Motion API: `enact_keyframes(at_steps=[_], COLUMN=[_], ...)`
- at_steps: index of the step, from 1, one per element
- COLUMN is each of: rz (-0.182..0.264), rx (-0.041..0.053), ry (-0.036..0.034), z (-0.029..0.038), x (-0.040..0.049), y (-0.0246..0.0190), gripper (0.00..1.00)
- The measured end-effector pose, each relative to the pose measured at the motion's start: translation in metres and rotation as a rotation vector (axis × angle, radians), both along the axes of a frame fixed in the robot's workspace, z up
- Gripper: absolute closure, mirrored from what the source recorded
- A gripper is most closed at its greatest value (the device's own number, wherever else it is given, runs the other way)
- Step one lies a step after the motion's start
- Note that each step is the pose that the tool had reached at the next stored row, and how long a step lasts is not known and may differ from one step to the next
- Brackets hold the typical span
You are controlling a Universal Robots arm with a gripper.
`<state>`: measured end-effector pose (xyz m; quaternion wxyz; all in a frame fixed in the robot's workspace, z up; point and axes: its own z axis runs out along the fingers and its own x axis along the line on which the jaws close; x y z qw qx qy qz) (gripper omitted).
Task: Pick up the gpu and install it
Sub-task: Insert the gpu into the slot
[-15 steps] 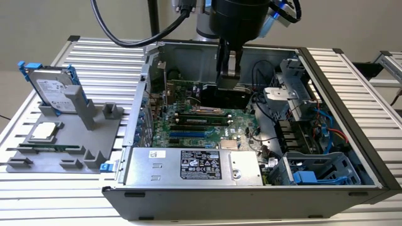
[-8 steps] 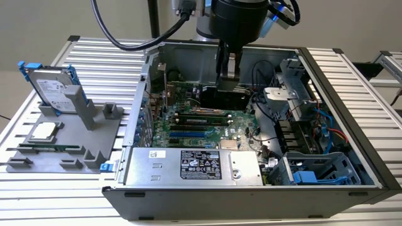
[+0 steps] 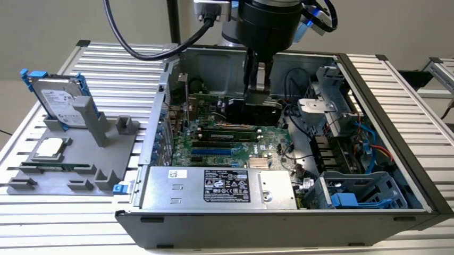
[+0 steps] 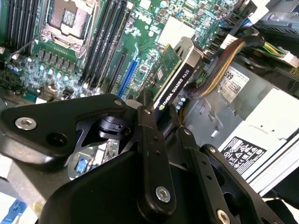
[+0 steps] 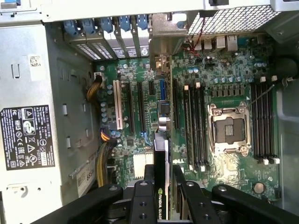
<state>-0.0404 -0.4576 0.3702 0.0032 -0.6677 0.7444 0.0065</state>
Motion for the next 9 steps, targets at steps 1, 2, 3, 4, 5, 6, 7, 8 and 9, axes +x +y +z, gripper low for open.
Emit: enact_keyframes(at_steps=[1,2,3,4,5,6,7,8,9], rz=[0.0,0.0,0.0,0.0,0.0,0.0,0.0,0.0,0.0], rx=[0.0,0.0,0.0,0.0,0.0,0.0,0.0,0.0001,0.0], ry=[0.0,0.0,0.0,0.0,0.0,0.0,0.0,0.0,0.0], z=[-0.0006,-0.0011,-0.0015,-0.0019,-0.0023,-0.0027,-0.0031,-0.0034,-0.0035], x=[0.0,0.0,0.0,0.0,0.0,0.0,0.0,0.0,0.0], y=[0.0,0.0,0.0,0.0,0.0,0.0,0.0,0.0,0.0], gripper=[1.0,1.0,1.0,1.0,1.0,1.0,1.0,1.0,1.0])
